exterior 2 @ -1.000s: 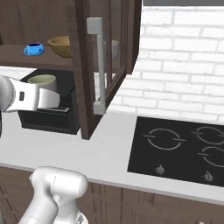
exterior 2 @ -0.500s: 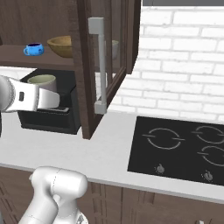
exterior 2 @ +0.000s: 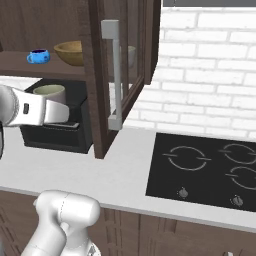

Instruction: Gather all objects into one cabinet and sort the glasses and bowls to opposite sides.

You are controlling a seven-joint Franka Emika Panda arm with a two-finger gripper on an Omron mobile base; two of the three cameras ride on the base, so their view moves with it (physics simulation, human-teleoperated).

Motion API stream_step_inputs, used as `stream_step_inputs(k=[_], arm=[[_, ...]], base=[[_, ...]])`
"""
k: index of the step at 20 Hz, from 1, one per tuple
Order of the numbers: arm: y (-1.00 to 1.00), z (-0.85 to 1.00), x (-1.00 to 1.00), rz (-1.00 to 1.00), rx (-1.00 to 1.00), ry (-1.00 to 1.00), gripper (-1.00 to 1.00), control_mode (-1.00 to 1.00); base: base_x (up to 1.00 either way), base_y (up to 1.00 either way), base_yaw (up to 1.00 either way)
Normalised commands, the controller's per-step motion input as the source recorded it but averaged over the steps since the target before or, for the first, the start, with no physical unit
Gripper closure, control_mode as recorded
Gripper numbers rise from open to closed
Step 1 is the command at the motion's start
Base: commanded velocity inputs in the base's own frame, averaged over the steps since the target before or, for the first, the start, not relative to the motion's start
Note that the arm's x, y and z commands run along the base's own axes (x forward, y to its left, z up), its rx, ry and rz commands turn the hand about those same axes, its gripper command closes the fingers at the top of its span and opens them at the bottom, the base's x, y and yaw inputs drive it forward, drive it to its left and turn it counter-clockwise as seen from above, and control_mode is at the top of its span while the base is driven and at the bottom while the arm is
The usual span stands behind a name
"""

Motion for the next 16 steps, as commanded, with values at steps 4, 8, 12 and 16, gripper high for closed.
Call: stream_step_inputs(k=[4,8,12,16], arm=[[0.02,0.08,0.89,-0.06,0.0,0.0,1.0,-1.0],[0.01,0.12,1.0,-0.04,0.0,0.0,1.0,-1.0],[0.0,0.13,0.89,-0.01,0.0,0.0,1.0,-1.0],[-0.06,0.13,0.76,0.0,0.01,-0.01,1.0,-1.0]], base=[[0.0,0.0,0.0],[0.0,0.0,0.0],[0.0,0.0,0.0],[0.0,0.0,0.0]])
